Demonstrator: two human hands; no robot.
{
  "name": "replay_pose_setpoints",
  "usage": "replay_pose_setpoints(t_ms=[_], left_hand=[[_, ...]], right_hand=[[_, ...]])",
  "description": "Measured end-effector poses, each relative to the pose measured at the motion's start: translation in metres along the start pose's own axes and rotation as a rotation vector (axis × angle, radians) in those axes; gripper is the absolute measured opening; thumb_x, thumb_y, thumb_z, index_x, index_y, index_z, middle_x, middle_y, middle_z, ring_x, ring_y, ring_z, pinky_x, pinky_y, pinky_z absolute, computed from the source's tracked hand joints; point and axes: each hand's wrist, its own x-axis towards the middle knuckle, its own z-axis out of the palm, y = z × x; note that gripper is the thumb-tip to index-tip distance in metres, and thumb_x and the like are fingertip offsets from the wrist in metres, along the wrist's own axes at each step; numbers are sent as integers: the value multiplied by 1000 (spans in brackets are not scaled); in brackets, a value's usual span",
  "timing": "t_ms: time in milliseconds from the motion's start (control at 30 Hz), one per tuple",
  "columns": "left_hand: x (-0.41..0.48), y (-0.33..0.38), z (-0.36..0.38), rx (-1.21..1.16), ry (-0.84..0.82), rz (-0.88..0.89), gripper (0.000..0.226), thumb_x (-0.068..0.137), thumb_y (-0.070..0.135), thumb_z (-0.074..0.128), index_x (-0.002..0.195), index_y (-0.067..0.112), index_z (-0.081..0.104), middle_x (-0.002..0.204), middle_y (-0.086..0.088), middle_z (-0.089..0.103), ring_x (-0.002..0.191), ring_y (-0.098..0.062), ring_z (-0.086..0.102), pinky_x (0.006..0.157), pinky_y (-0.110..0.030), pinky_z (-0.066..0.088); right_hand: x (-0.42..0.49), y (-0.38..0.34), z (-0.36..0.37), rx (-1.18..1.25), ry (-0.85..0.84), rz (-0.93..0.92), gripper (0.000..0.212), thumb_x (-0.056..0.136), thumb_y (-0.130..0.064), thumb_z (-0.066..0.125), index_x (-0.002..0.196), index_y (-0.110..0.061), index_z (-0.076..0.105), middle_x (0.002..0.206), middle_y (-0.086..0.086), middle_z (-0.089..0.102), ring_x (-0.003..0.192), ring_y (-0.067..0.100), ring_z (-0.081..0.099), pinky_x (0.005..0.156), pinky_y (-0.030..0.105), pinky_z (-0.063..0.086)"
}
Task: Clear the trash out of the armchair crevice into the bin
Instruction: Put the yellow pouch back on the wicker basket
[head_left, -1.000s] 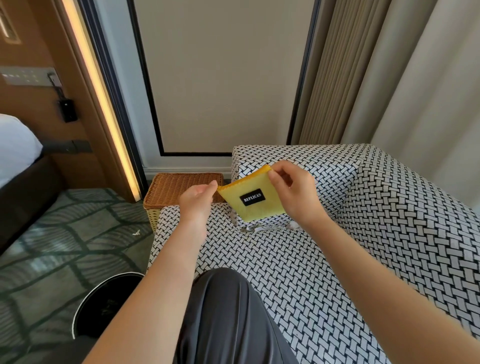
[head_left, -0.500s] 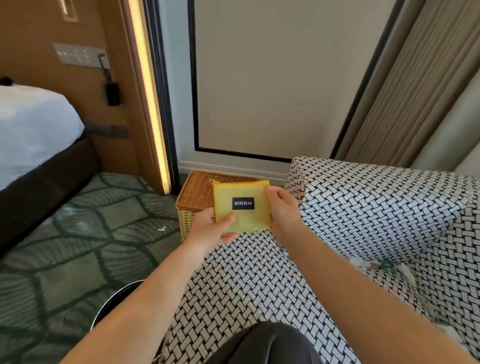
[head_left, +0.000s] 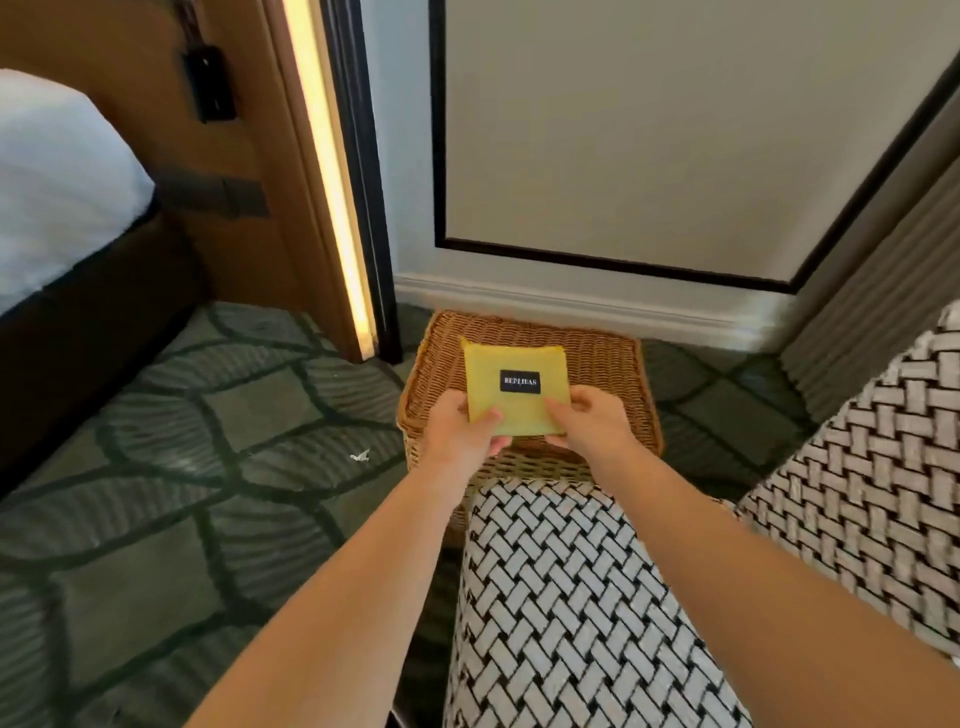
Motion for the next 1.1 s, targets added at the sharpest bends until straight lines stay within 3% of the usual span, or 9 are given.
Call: replay_pose_setpoints(t_ms=[100,200,300,400,600,733,833,900,1100], left_hand=[[39,-9,10,26,4,-23,21,90,5,57,110,7,51,99,-12,64,71,-19,68,64,-27,58],[70,-19,22,66,4,-26,16,89,2,56,102,9,51,85,-6,62,69,-20,65,70,-34,58],[93,-36,32,108,69,-53,12,91,3,54,99,11,52,91,-9,63,70,-19,65,61,-24,55],[117,-49,43,139,151,-65,15,91,4,53,105,9,56,89,-6,64,70,-16,64,68,-28,56],[140,-56,63,324,163,-1,17,88,8,57,105,10,61,87,-6,68,74,-19,66,79,-35,55],[141,-56,63,361,210,-39,19,85,12,64,102,9,56,99,-8,62,67,-18,65,71,-36,58],[132,-55,60,394,180,-13,35,83,20,67,113,12,49,113,-7,53,91,-25,63,85,-40,53],[119,-53,52,455,129,21,41,85,27,65,119,12,48,117,-2,49,104,-19,53,93,-33,44],[65,-39,29,443,-1,50,27,88,34,59,106,14,59,102,-1,64,93,-15,60,75,-24,44]], right_hand=[[41,18,8,-25,80,15,21,91,-8,55,111,-8,58,93,-1,58,72,8,59,75,29,56],[73,40,15,-38,153,26,20,90,-4,53,108,-9,61,97,3,61,67,7,59,79,38,57],[98,56,22,-74,189,1,21,87,-2,54,99,-16,63,92,1,65,76,14,64,78,39,57],[117,67,27,-95,193,-25,29,83,1,55,108,-13,64,98,2,66,93,21,64,85,41,54],[136,81,23,-135,276,-36,32,86,-4,56,117,-14,61,109,4,66,98,20,63,90,38,52],[134,84,25,-308,267,-94,25,89,-10,55,111,-14,64,107,4,65,103,22,57,93,35,47],[132,85,21,-424,295,-84,34,90,-19,55,123,-11,58,119,8,58,114,25,50,98,36,43],[125,81,17,-434,305,-55,38,91,-23,55,126,-10,54,124,9,54,117,25,48,99,36,41],[79,59,9,-498,208,-195,26,93,-23,52,114,-11,61,112,6,58,106,21,52,93,34,45]])
